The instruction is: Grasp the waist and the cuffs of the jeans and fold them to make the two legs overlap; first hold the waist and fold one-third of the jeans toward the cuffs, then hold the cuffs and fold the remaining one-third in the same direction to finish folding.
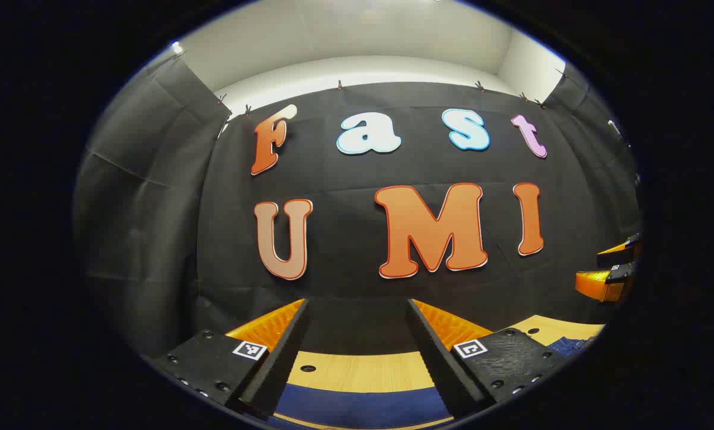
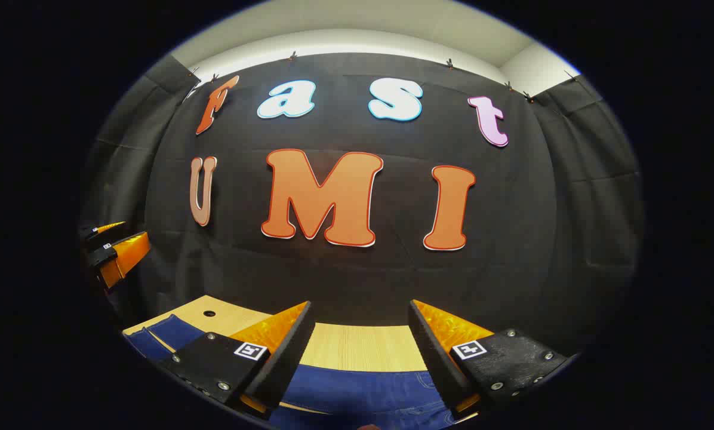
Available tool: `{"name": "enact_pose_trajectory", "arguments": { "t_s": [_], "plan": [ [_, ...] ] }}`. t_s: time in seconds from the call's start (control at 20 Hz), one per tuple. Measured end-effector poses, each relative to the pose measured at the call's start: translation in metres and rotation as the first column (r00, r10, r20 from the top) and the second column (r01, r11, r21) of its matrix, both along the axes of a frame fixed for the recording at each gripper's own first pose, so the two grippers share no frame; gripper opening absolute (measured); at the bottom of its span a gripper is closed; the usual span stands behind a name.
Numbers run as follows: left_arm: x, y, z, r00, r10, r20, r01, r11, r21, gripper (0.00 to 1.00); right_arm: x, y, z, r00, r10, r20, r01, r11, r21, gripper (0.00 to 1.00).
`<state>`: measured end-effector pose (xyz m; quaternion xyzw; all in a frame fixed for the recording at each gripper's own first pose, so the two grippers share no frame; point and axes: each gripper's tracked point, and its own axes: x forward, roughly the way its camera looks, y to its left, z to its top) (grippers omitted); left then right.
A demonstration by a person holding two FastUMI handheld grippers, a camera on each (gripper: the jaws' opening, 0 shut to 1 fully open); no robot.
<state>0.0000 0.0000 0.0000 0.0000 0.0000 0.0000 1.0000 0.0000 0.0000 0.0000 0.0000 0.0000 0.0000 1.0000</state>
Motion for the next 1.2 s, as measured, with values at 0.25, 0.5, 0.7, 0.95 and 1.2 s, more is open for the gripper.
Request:
{"name": "enact_pose_trajectory", "arguments": {
  "t_s": [0.25, 0.5, 0.7, 0.95, 1.2],
  "plan": [
    [-0.001, 0.002, 0.002, 1.000, 0.004, 0.005, -0.004, 1.000, 0.017, 0.97, 0.000, 0.004, 0.003, 1.000, 0.012, 0.016, -0.012, 1.000, -0.001, 0.97],
    [-0.003, 0.006, 0.006, 1.000, 0.009, 0.019, -0.010, 0.999, 0.036, 0.98, 0.005, 0.011, 0.005, 0.999, 0.031, 0.017, -0.031, 0.999, 0.015, 0.97],
    [-0.007, 0.015, 0.005, 0.999, 0.024, 0.021, -0.025, 0.999, 0.041, 1.00, 0.006, 0.016, 0.006, 0.999, 0.035, 0.019, -0.035, 0.999, 0.013, 0.97],
    [-0.008, 0.018, -0.004, 1.000, 0.024, -0.001, -0.024, 0.999, 0.048, 0.97, 0.006, 0.019, 0.001, 0.999, 0.039, 0.006, -0.039, 0.999, 0.016, 0.97],
    [-0.004, 0.039, -0.039, 0.991, 0.075, -0.111, -0.061, 0.990, 0.125, 1.00, 0.005, -0.003, -0.015, 0.999, -0.020, -0.030, 0.020, 1.000, 0.009, 0.97]
  ]
}}
